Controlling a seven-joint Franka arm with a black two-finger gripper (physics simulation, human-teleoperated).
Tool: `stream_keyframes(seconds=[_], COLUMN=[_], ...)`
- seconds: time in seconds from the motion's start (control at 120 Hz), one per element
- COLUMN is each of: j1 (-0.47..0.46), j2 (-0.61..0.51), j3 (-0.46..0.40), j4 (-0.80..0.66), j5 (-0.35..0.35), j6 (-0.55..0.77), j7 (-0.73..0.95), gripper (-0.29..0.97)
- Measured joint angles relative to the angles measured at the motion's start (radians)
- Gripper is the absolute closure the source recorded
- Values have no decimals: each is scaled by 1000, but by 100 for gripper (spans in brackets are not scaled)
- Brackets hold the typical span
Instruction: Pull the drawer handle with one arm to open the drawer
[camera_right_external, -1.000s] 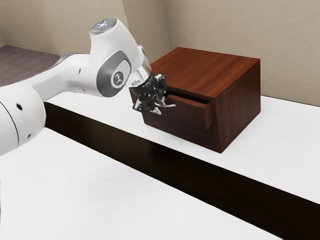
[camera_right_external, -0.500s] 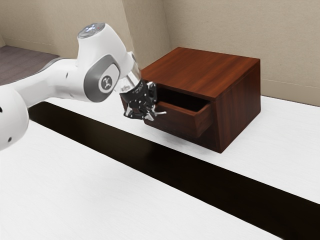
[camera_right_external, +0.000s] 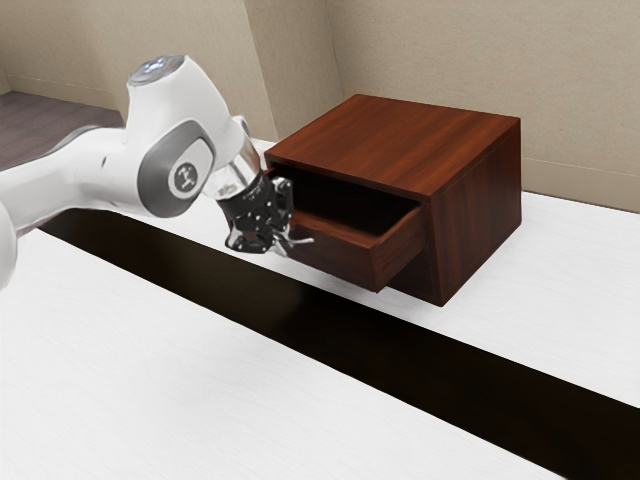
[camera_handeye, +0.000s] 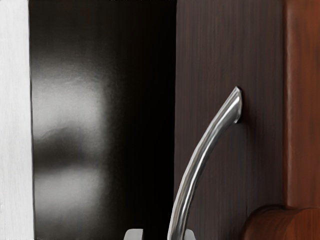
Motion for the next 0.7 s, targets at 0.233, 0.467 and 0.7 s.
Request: stream_keyframes(seconds=[0.233, 0.467, 0.7], j1=[14, 32, 18], j2=[-43, -82, -149], j3=[-5, -18, 4], j4=[-57, -102, -172], j5=[-9, -12, -14], j6=[-1, 0, 1], j7=[-6, -13, -22], gripper=[69, 69, 70])
